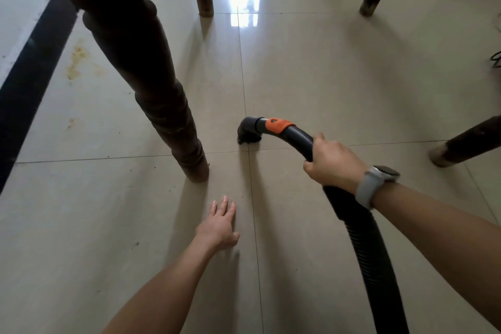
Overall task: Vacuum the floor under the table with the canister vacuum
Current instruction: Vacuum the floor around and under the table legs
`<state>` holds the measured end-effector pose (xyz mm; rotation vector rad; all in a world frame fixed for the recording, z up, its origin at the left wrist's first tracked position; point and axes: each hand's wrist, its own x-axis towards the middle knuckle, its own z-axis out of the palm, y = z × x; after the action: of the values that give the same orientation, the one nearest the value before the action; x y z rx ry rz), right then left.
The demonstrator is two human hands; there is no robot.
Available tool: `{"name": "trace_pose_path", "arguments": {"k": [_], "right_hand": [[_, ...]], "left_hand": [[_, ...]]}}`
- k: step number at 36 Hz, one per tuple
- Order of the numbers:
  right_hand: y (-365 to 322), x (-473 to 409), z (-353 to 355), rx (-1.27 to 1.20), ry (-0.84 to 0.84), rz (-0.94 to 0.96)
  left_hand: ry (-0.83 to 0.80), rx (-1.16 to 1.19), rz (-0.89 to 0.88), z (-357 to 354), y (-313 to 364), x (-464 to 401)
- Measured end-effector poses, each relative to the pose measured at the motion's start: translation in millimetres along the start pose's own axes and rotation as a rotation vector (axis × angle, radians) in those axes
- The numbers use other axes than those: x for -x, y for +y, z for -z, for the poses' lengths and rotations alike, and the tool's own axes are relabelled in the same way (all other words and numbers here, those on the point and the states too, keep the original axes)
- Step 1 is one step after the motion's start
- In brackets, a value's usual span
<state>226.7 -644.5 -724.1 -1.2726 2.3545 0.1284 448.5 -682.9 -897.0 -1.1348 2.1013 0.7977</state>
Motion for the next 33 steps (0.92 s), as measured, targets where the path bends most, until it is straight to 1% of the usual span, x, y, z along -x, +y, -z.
{"name": "trace_pose_path", "arguments": {"k": [5,8,10,13,16,19,22,25,27,30,33], "right_hand": [[-15,-28,2,-0.105,-0.062,0.017],[-21,-36,0,-0.160,-0.036,0.093],[-27,-41,-4,-0.100,0.020,0.131],[-35,-51,-14,0.034,0.100,0.125],[-34,-59,-20,0.055,0.124,0.154],[-16,-49,-21,0.006,0.080,0.180],[12,-15,-29,0.050,0.015,0.232],[39,33,-44,0.039,-0.097,0.221],[49,57,-59,0.022,-0.137,0.209],[42,62,-78,-0.043,-0.130,0.247],[16,39,-87,-0.054,-0.091,0.239]], "left_hand": [[0.010,0.000,0.000,-2,-1,1],[0.019,0.002,-0.011,-1,-1,3],[0.024,0.012,-0.019,-1,-1,4],[0.047,0.010,-0.030,-2,-2,7],[0.093,-0.001,-0.040,-7,-4,12],[0.143,0.029,-0.051,-16,-7,18],[0.201,0.059,-0.035,-27,-13,24],[0.246,0.089,0.031,-35,-19,31],[0.260,0.088,0.074,-39,-24,33],[0.263,0.090,0.092,-42,-27,33],[0.246,0.087,0.096,-39,-25,32]]}}
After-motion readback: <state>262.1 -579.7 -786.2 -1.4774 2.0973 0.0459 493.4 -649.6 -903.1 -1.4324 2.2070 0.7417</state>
